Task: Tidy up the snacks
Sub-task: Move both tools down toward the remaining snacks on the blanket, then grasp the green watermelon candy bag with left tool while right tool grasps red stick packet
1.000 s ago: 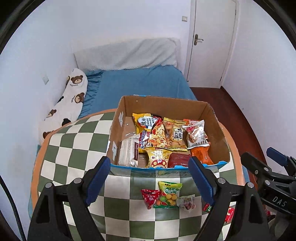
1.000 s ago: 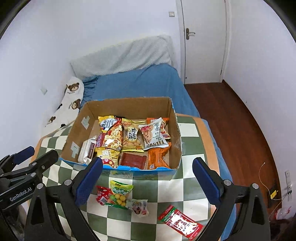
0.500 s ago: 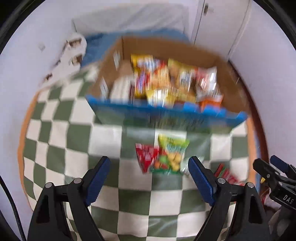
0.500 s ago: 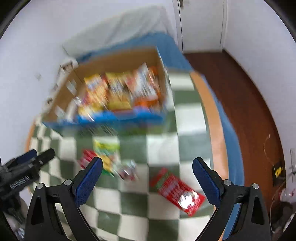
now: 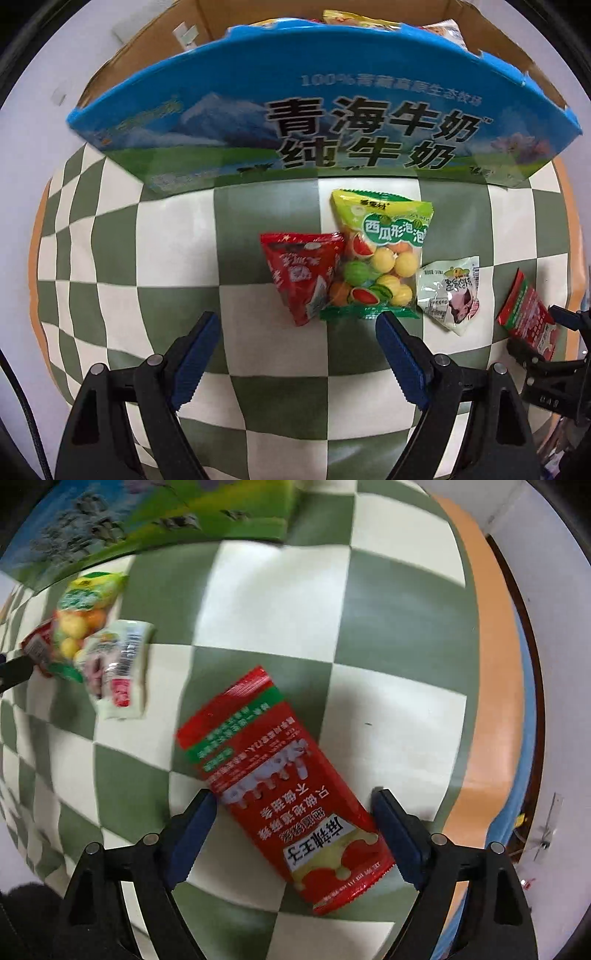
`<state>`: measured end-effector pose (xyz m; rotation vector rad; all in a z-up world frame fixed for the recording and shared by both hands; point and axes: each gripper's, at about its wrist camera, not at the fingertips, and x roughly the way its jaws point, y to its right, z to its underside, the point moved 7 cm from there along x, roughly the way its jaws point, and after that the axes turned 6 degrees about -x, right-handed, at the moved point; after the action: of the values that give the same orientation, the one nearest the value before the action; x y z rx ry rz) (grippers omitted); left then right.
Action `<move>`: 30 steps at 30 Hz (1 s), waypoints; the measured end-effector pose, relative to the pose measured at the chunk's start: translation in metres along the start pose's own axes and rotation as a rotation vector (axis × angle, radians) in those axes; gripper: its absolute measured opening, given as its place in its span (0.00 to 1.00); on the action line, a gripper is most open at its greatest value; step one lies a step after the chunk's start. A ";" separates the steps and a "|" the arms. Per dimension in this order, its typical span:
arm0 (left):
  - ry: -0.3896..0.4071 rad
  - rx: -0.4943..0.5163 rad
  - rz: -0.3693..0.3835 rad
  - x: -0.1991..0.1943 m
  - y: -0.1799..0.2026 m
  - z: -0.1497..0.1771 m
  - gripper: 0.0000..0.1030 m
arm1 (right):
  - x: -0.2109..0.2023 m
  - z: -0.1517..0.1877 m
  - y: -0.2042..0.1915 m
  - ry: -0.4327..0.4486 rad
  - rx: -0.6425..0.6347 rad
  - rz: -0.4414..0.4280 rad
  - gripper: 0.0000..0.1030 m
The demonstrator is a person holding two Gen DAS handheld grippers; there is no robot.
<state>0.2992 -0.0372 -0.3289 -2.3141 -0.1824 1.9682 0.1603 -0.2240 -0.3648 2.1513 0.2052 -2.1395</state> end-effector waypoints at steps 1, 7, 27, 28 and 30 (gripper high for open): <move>0.001 0.005 -0.005 0.001 0.002 -0.002 0.83 | 0.000 0.000 0.003 0.009 0.043 -0.004 0.83; -0.014 0.017 0.004 0.008 0.014 -0.018 0.83 | -0.006 0.002 0.001 0.031 0.403 -0.309 0.89; -0.138 0.044 0.142 0.038 0.020 0.018 0.45 | -0.007 0.034 -0.024 0.055 0.328 -0.197 0.58; -0.164 0.036 0.153 0.040 0.013 0.031 0.45 | -0.007 0.039 -0.027 0.049 0.339 -0.216 0.58; -0.211 0.028 0.176 0.042 0.001 0.053 0.45 | -0.007 0.050 -0.039 0.029 0.343 -0.252 0.58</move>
<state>0.2536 -0.0321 -0.3790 -2.1691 0.0359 2.2827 0.1042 -0.1937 -0.3575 2.4581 0.1246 -2.4363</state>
